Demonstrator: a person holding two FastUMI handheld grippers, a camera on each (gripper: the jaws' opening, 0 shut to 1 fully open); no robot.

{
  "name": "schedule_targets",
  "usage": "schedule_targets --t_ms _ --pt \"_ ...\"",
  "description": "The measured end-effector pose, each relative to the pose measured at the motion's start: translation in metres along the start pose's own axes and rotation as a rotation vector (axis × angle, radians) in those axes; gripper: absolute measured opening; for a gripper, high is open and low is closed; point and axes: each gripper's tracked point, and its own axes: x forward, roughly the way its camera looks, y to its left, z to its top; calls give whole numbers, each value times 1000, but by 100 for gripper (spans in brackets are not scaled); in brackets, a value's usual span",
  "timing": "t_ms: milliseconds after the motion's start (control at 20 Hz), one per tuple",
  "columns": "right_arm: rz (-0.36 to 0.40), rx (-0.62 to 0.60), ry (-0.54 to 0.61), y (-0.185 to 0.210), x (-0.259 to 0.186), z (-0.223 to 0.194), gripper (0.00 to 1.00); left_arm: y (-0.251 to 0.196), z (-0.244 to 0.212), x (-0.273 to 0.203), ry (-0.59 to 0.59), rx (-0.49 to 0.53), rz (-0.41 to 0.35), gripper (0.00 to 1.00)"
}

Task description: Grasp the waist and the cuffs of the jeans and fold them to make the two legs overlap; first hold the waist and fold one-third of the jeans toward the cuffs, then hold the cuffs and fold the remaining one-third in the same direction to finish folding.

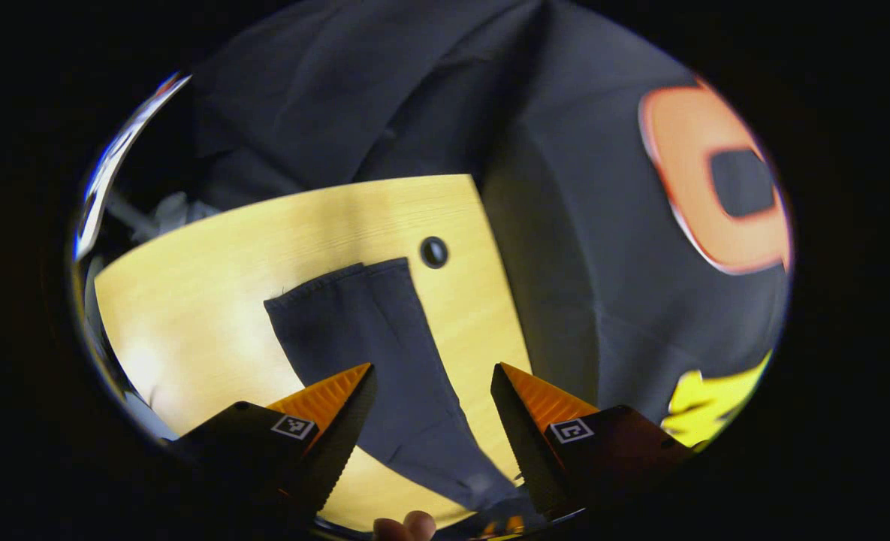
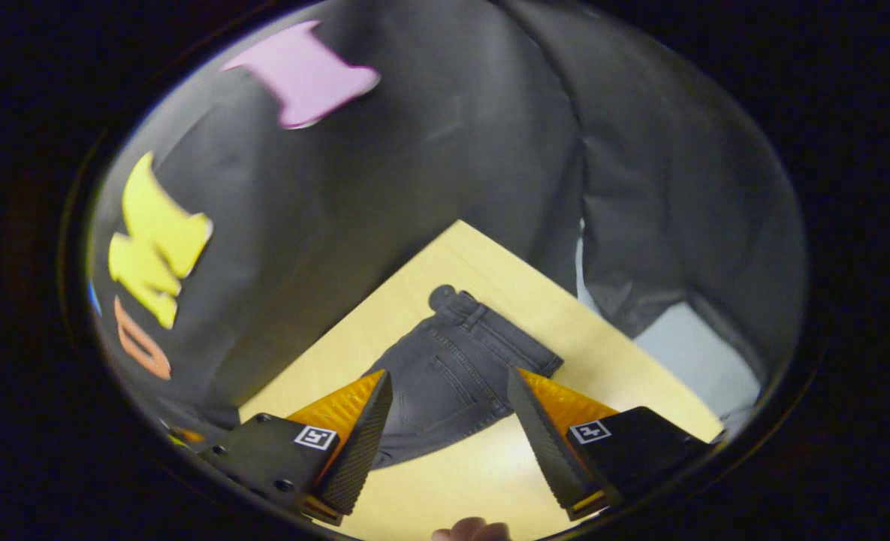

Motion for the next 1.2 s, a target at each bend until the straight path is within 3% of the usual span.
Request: schedule_targets --t_ms 50,100,250,300,400,450,500,650,700,800,850,950,1050,1100,1200 --pt "30 -74 -40 11 -17 0 89 -6 -15 -10 -43 91 -35 100" --pt "63 -150 -84 22 -33 -3 96 -17 -29 -27 -87 181 -67 98" --pt "120 -313 -186 42 -60 -21 92 -41 -63 -62 -213 400 -170 97" --pt "133 -350 -209 44 -66 -29 98 -45 -71 -70 -261 464 -195 98" --pt "119 -394 -254 35 -69 -38 92 -42 -91 -80 -332 567 -209 98" --pt "103 -410 -268 28 -71 -42 98 -39 -102 -84 -350 602 -209 98" --pt "96 -421 -276 26 -81 -50 92 -35 -117 -89 -365 638 -208 98" --pt "61 -455 -284 2 -92 -68 93 -18 -151 -98 -424 730 -225 98" --pt "55 -455 -276 -6 -91 -74 98 -15 -165 -100 -440 772 -231 98" --pt "44 -420 -239 -23 -84 -83 93 -13 -184 -103 -486 846 -238 98" --pt "39 -396 -224 -33 -78 -83 98 -15 -193 -103 -499 882 -253 97" --pt "29 -349 -205 -48 -60 -79 98 -19 -209 -108 -528 968 -249 98" --pt "17 -286 -171 -68 -39 -76 93 -24 -213 -110 -536 988 -252 97" --pt "12 -249 -158 -78 -25 -72 98 -25 -219 -108 -528 982 -254 97" --pt "7 -180 -130 -91 9 -66 98 -24 -228 -101 -511 969 -221 97"
